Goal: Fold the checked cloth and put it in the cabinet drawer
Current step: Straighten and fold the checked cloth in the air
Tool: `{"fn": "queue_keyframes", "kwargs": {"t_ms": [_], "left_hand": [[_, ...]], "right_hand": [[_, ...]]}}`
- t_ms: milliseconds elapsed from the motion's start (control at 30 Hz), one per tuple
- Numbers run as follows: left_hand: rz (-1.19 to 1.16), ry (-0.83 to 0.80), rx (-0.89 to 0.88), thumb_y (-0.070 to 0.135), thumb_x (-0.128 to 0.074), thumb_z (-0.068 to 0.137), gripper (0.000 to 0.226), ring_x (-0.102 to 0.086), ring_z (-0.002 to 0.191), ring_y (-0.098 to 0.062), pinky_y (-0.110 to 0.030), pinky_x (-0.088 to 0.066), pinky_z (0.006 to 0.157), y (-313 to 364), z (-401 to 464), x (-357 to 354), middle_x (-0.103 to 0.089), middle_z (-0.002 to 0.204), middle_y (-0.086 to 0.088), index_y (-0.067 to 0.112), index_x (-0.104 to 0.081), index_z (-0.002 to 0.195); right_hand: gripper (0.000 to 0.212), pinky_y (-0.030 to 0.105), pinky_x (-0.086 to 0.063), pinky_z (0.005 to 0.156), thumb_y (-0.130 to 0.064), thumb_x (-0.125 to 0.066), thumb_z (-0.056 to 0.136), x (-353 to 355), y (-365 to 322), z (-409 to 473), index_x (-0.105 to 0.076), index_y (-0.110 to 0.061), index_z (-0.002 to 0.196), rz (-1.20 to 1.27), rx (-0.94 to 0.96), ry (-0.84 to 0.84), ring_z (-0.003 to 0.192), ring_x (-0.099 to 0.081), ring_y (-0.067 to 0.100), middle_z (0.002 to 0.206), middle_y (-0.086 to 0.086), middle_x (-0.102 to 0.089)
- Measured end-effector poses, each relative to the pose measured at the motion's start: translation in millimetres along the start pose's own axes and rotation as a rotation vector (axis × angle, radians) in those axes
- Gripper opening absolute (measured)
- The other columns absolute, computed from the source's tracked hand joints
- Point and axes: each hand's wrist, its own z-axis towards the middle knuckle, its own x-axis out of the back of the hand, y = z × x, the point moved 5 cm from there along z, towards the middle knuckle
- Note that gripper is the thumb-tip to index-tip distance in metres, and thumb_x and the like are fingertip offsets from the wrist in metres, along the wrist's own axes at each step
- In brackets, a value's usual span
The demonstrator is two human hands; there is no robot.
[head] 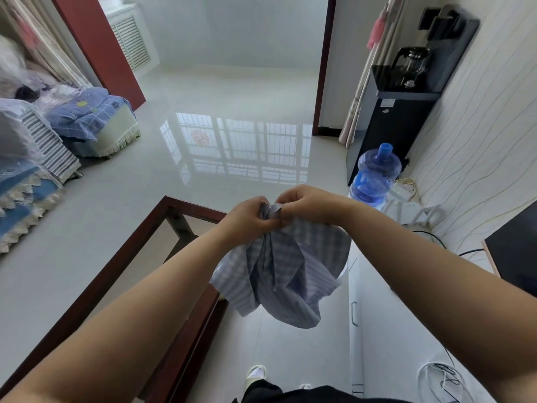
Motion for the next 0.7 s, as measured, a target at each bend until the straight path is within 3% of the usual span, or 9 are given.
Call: {"fn": "queue_keyframes", "kwargs": {"t_ms": [100, 167, 233, 300, 400, 567, 700], "left_hand": [[-0.013, 0.012, -0.045, 0.038, -0.067, 0.084, 0.028, -0.054, 0.069, -0.016, -0.036, -0.046, 0.064, 1.8, 2.1, -4.8, -0.062, 0.075, -0.006, 0.011, -0.058, 0.084], [-0.042, 0.030, -0.061, 0.033, -0.065, 0.086, 0.022, -0.053, 0.066, -0.015, -0.032, -0.043, 0.062, 2.7, 5.5, -3.3, -0.059, 0.070, 0.000, 0.016, -0.056, 0.078], [-0.075, 0.045, -0.065, 0.033, -0.066, 0.087, 0.020, -0.054, 0.066, -0.011, -0.024, -0.041, 0.062, 3.3, 8.8, -1.1, -0.057, 0.068, 0.008, 0.021, -0.055, 0.076], [-0.100, 0.074, -0.056, 0.033, -0.067, 0.087, 0.027, -0.049, 0.062, -0.011, -0.025, -0.039, 0.062, 0.5, 11.2, 1.2, -0.052, 0.065, 0.007, 0.019, -0.051, 0.071], [-0.150, 0.141, -0.019, 0.031, -0.064, 0.089, 0.034, -0.042, 0.059, -0.013, -0.027, -0.035, 0.059, -8.0, 10.9, 4.1, -0.044, 0.060, 0.005, 0.013, -0.045, 0.067], [-0.255, 0.265, 0.030, 0.030, -0.064, 0.090, 0.035, -0.040, 0.060, -0.014, -0.030, -0.033, 0.059, -24.7, 8.2, 9.9, -0.041, 0.063, -0.001, 0.011, -0.043, 0.069], [-0.303, 0.289, 0.015, 0.028, -0.065, 0.090, 0.037, -0.038, 0.059, -0.013, -0.028, -0.033, 0.058, -23.5, 5.4, 10.2, -0.039, 0.061, 0.001, 0.012, -0.041, 0.066]], "right_hand": [[0.018, 0.027, -0.047, 0.080, -0.035, -0.059, 0.080, 3.3, -6.1, -2.1, -0.068, -0.024, 0.091, -0.142, 0.039, -0.025, 0.082, -0.060, 0.008, 0.086, -0.008, -0.067], [0.033, 0.032, -0.050, 0.086, -0.050, -0.060, 0.082, 5.7, -5.9, -2.4, -0.068, -0.022, 0.099, -0.173, 0.020, -0.042, 0.092, -0.064, 0.013, 0.096, -0.004, -0.069], [0.048, 0.036, -0.053, 0.091, -0.059, -0.050, 0.088, 9.4, -1.4, -4.2, -0.067, -0.017, 0.104, 0.005, -0.047, -0.046, 0.095, -0.067, 0.018, 0.103, 0.002, -0.070], [0.045, 0.031, -0.056, 0.082, -0.049, -0.040, 0.097, 14.6, 5.8, -9.5, -0.067, -0.013, 0.104, 0.311, -0.124, -0.011, 0.093, -0.065, 0.020, 0.108, 0.005, -0.067], [0.023, 0.017, -0.055, 0.064, -0.023, -0.045, 0.099, 29.4, 22.2, -21.2, -0.066, -0.014, 0.104, 0.328, -0.110, 0.112, 0.093, -0.061, 0.016, 0.114, -0.001, -0.060], [0.022, 0.031, -0.053, 0.081, -0.024, -0.043, 0.100, 25.1, 56.9, -34.4, -0.064, -0.019, 0.104, 0.434, -0.152, 0.174, 0.094, -0.060, 0.018, 0.103, 0.004, -0.063], [0.030, 0.036, -0.051, 0.084, 0.000, -0.039, 0.094, 20.6, 83.5, -38.8, -0.065, -0.009, 0.107, 0.578, -0.206, 0.307, 0.088, -0.060, 0.022, 0.101, 0.012, -0.064]]}}
